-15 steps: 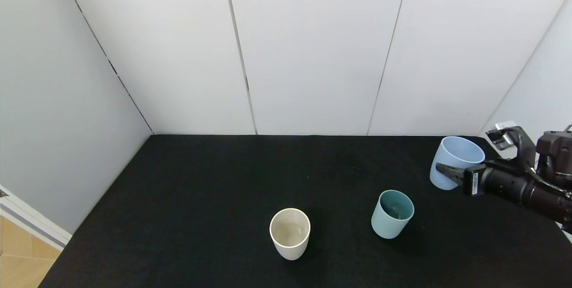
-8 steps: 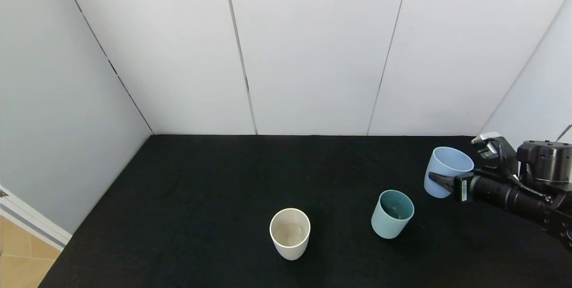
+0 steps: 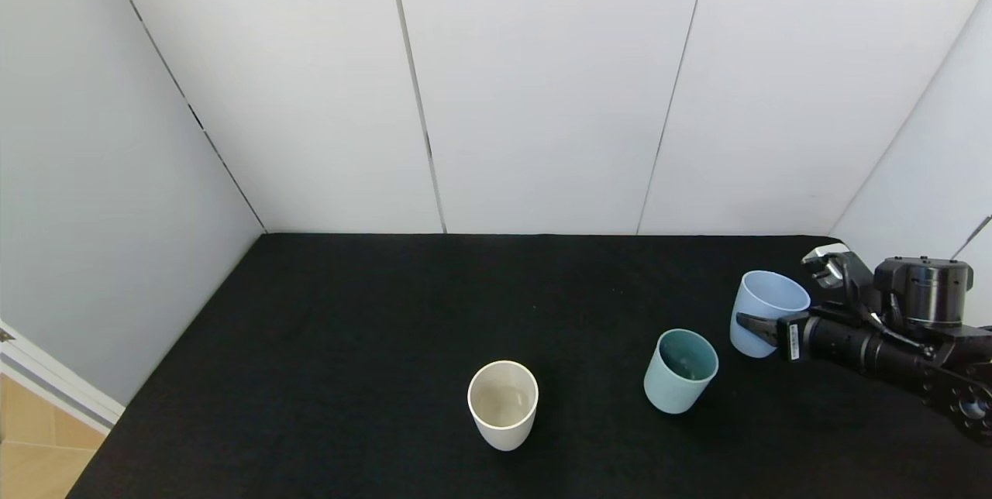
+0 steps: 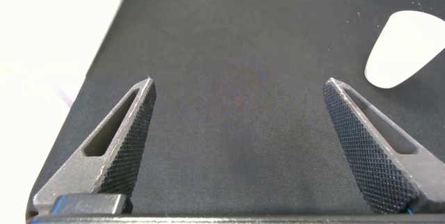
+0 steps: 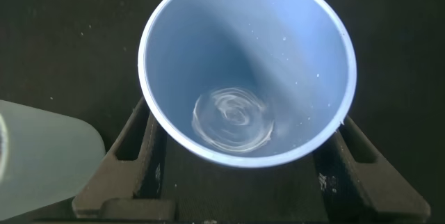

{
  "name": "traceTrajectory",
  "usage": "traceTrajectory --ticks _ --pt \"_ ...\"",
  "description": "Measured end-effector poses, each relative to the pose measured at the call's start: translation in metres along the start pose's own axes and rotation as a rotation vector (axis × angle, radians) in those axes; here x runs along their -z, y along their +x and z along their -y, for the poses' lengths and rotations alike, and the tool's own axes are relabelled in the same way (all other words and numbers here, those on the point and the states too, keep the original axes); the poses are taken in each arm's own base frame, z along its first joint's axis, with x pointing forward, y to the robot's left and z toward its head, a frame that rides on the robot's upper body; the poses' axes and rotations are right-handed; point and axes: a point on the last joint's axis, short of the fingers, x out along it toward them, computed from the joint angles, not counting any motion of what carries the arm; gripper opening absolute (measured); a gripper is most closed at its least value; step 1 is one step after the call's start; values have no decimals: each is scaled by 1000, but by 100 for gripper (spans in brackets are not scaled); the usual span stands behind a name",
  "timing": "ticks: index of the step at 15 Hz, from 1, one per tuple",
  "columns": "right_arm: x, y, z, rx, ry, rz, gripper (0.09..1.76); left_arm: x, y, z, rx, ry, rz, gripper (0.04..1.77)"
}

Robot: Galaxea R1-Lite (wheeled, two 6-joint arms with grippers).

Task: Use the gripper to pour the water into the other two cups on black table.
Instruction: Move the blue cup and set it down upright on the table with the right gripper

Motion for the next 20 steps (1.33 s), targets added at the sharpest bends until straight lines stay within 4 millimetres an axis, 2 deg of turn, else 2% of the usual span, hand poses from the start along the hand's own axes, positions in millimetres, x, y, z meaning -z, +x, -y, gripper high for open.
traceTrajectory --ticks 8,16,20 --pt "12 15 2 2 -3 4 124 0 0 0 0 0 0 172" --pt "18 19 2 -1 1 -13 124 0 0 0 0 0 0 172" --pt "18 18 2 -1 -2 -12 145 0 0 0 0 0 0 172"
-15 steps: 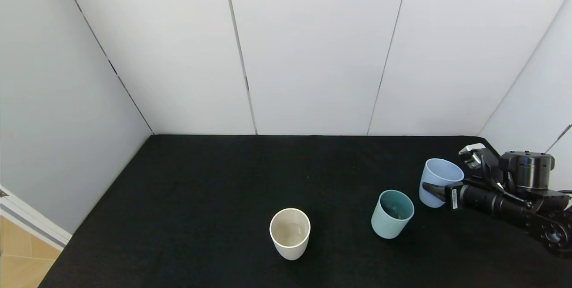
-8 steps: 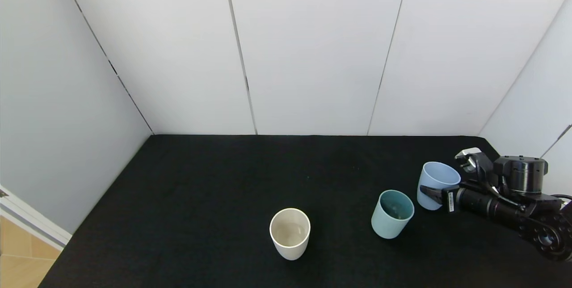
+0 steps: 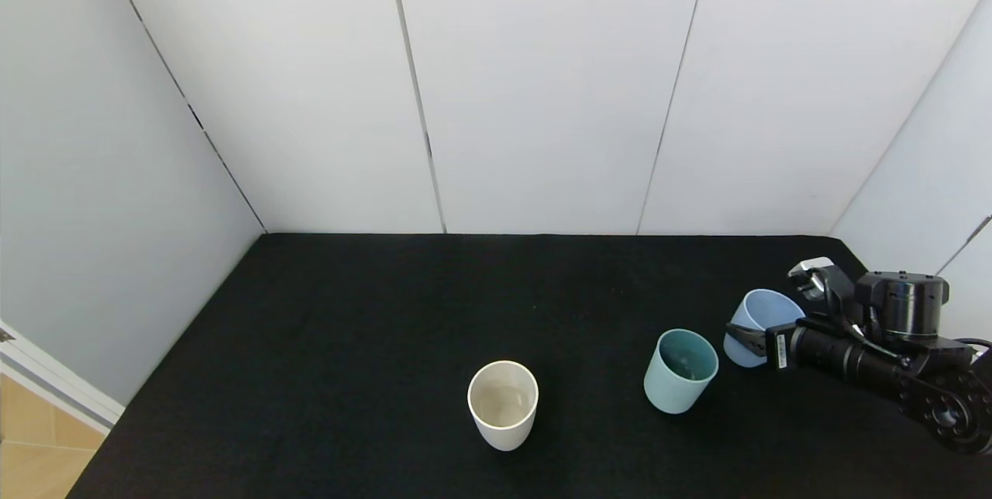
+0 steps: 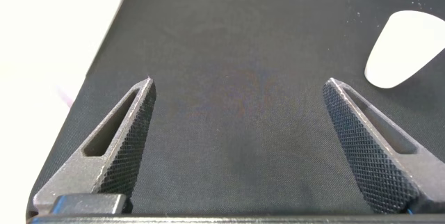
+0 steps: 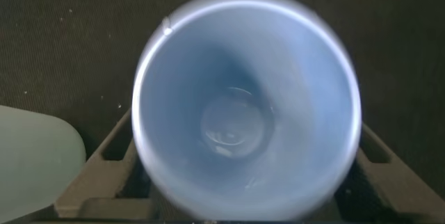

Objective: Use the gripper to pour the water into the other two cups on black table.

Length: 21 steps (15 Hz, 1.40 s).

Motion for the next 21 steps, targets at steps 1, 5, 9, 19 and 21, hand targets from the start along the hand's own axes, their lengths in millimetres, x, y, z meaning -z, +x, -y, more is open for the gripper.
traceTrajectory --ticks 1,5,9,19,21 --pt "0 0 0 0 -2 5 148 0 0 0 0 0 0 172" --pt "-2 -1 0 1 -1 12 157 0 0 0 0 0 0 172" --pt "-17 -15 -3 3 -10 62 162 0 0 0 0 0 0 172" --pt "-51 -95 -23 9 -43 189 168 0 0 0 0 0 0 172" --pt "-50 -120 -26 21 -38 184 169 0 0 0 0 0 0 172"
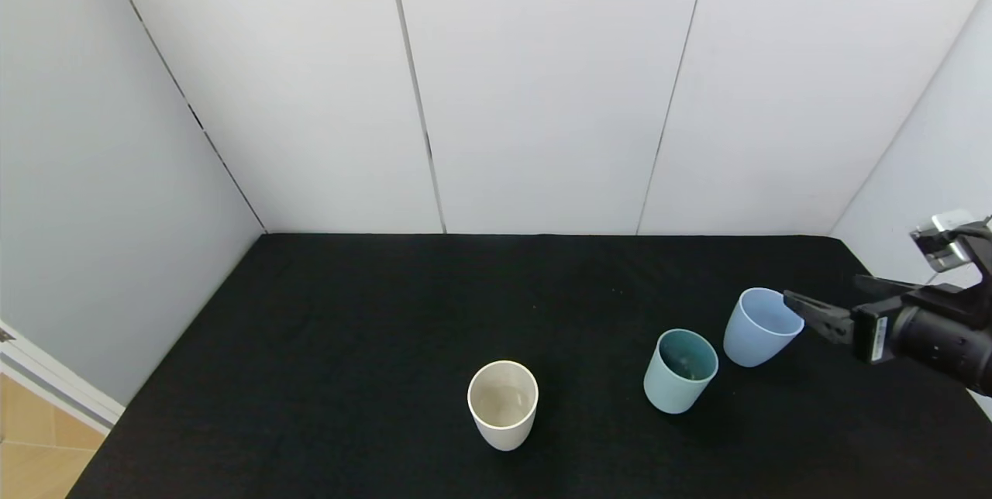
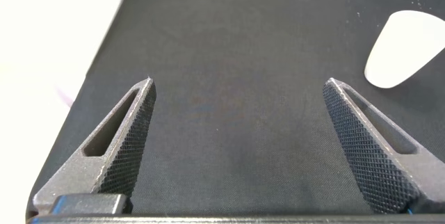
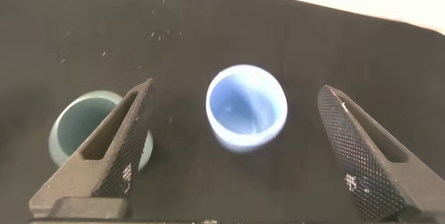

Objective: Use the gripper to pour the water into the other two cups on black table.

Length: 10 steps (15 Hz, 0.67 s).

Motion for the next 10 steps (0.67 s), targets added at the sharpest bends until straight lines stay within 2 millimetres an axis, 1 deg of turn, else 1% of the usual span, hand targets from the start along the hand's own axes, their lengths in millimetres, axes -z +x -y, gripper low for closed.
traceTrajectory --ticks 6,10 --pt "1 -84 -17 78 0 -5 170 0 0 0 0 0 0 172" --pt "14 -141 -30 94 3 1 170 0 0 0 0 0 0 172"
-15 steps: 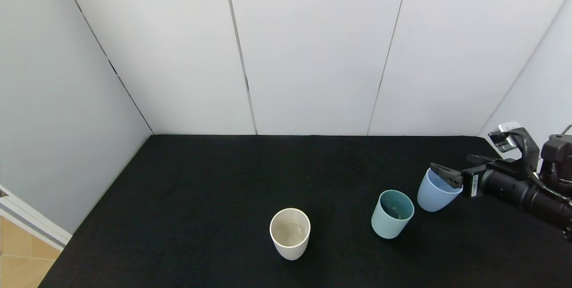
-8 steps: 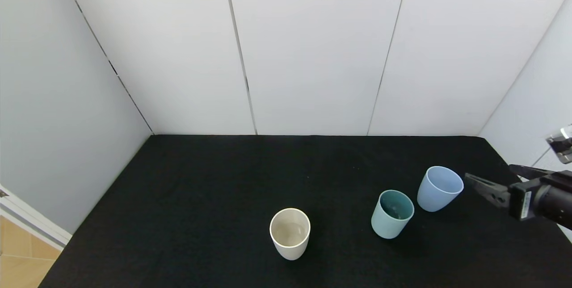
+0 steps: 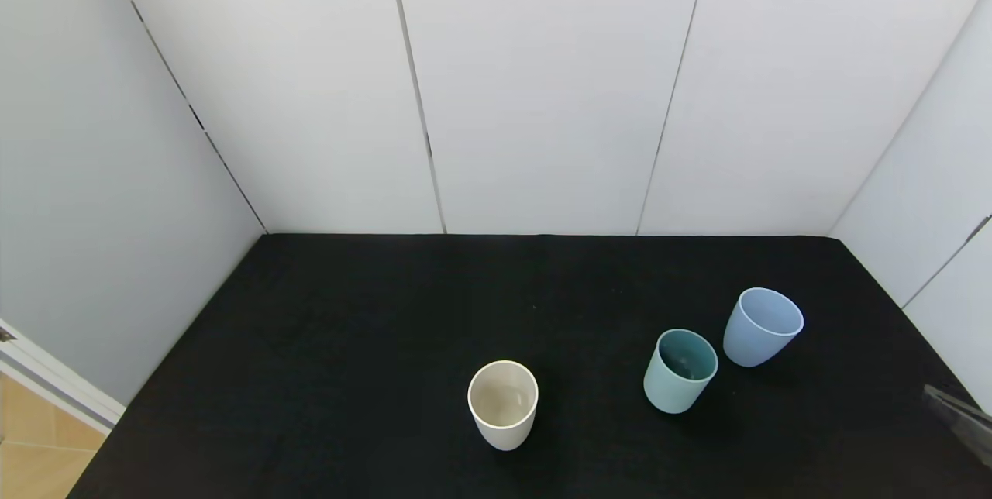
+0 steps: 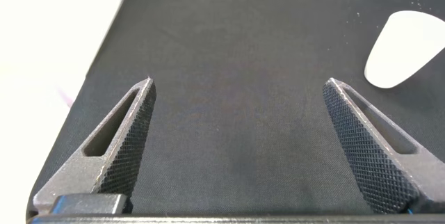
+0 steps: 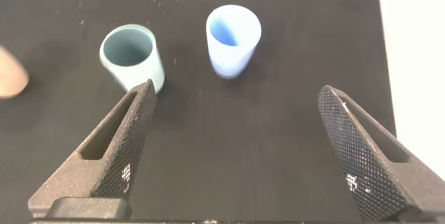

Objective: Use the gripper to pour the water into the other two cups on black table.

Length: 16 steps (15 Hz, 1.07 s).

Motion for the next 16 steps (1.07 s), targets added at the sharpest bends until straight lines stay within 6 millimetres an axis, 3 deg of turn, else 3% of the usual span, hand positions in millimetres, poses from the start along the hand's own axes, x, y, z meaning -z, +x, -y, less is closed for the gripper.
traceTrajectory --ticks 5,9,12,16 --pt "32 -66 -11 27 -3 59 170 0 0 0 0 0 0 172" --pt "67 -103 -18 60 -16 180 170 0 0 0 0 0 0 172" --pt "90 -106 -18 158 68 299 170 0 0 0 -1 0 0 172" --pt "117 -89 -18 148 44 342 170 0 0 0 -1 0 0 172"
